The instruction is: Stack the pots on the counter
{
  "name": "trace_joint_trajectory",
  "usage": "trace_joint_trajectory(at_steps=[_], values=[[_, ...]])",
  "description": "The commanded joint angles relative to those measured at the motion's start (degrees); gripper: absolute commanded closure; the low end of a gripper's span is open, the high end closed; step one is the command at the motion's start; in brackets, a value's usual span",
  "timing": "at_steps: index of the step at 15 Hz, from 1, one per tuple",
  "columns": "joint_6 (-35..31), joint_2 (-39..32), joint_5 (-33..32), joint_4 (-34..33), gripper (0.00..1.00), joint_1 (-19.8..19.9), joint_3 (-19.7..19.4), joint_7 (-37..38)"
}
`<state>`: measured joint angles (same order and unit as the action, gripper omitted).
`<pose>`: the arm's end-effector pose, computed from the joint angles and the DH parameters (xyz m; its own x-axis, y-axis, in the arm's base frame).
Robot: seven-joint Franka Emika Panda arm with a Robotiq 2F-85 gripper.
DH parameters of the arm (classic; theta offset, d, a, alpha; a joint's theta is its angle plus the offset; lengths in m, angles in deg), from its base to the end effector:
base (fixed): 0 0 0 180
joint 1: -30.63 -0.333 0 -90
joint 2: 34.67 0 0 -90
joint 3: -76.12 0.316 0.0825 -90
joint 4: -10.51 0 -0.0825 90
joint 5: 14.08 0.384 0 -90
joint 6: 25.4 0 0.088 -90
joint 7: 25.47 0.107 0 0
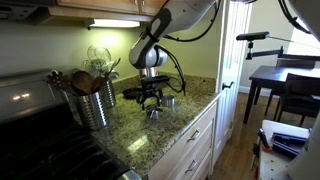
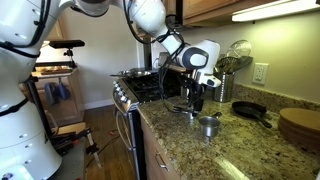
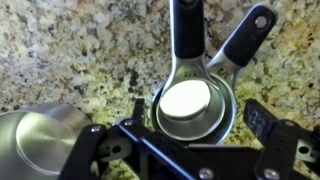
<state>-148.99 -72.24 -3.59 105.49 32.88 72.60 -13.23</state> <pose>0.6652 -0.0557 0.2158 0.9021 -0.3945 -0.1748 -0.4099 -0.9101 -0.0617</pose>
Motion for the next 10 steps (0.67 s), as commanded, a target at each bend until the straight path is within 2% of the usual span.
trace_joint_trajectory(at_steps=[1,8,10], values=[[-0.8,-0.8,-1.0,-0.9,0.00,-0.4,-0.5,1.7],[-0.9,-1.1,-1.0,-0.8,0.00,-0.4,-0.5,1.6],[-0.9,-1.1,-1.1,-0.8,0.27,-0.4,-0.5,1.6]])
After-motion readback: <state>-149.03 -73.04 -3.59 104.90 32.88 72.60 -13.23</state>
